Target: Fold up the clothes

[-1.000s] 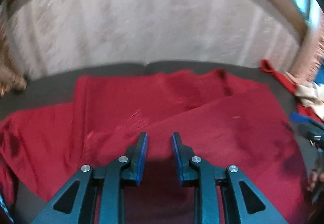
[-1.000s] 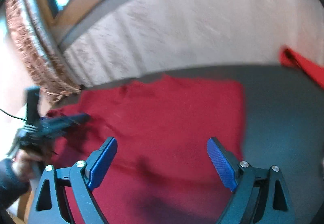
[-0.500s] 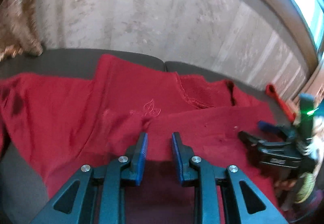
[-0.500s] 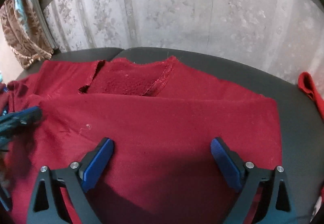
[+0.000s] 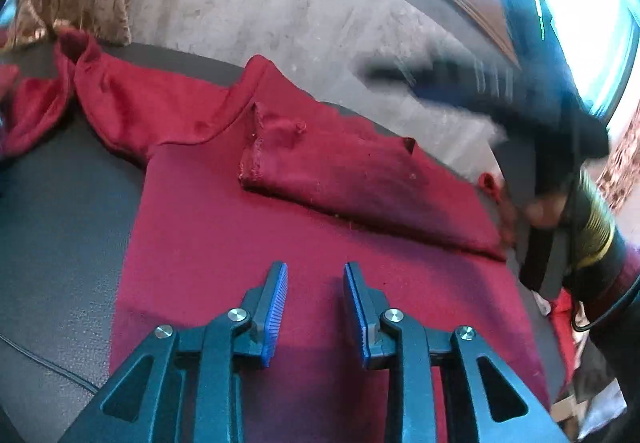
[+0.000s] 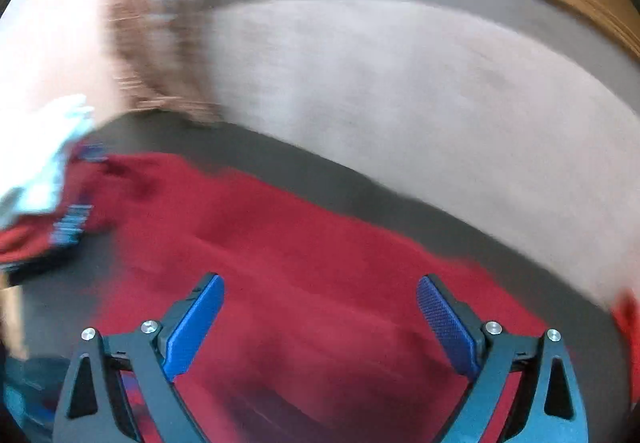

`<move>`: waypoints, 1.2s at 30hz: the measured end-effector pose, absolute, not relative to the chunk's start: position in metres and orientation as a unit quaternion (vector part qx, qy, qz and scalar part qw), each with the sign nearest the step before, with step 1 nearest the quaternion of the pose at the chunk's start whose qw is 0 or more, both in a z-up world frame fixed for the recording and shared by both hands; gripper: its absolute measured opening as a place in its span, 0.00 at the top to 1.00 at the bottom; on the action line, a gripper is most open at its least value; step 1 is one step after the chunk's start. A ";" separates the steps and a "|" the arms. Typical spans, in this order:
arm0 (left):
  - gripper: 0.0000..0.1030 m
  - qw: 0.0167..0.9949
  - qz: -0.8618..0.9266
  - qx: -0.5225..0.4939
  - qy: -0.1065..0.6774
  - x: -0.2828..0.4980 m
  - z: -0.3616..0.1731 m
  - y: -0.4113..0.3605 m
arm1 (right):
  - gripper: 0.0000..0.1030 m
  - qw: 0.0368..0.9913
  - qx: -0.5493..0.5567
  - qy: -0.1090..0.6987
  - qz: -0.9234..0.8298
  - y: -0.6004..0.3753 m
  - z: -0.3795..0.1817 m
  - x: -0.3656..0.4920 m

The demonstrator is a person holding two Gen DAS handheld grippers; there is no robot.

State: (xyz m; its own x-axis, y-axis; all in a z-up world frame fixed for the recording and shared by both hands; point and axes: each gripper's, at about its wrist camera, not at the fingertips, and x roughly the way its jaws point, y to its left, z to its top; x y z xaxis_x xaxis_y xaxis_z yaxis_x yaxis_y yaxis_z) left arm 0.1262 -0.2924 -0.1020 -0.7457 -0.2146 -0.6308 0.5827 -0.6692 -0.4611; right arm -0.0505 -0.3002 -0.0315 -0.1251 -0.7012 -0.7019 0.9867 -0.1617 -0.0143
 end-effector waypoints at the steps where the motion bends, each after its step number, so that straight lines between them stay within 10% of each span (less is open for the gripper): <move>1: 0.72 0.223 -0.871 0.268 0.345 0.128 -0.104 -0.295 | 0.04 0.621 0.291 0.258 -0.680 -0.323 -0.030 -0.030; 6: 0.72 0.207 -0.872 0.246 0.369 0.138 -0.109 -0.298 | 0.09 0.693 0.375 0.261 -0.558 -0.414 -0.043 0.046; 9: 0.72 0.196 -0.872 0.233 0.383 0.142 -0.112 -0.301 | 0.44 0.701 0.353 0.314 -0.535 -0.444 -0.052 0.084; 26: 0.71 0.159 -0.874 0.192 0.418 0.155 -0.121 -0.304 | 0.23 0.721 0.267 0.462 -0.442 -0.490 -0.126 0.146; 29: 0.71 0.158 -0.874 0.194 0.417 0.155 -0.123 -0.303 | 0.85 0.721 0.297 0.428 -0.457 -0.491 -0.121 0.130; 36: 0.70 0.160 -0.874 0.197 0.415 0.154 -0.125 -0.300 | 0.90 0.744 0.333 0.295 -0.500 -0.478 -0.067 0.089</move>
State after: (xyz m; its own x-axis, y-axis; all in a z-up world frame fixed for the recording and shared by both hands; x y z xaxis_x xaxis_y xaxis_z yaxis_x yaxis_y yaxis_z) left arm 0.1541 -0.2997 -0.1252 -0.8715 -0.1160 -0.4765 0.4425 -0.6050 -0.6620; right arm 0.0893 -0.4782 -0.0670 0.3269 -0.5471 -0.7706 0.9391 0.2795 0.2000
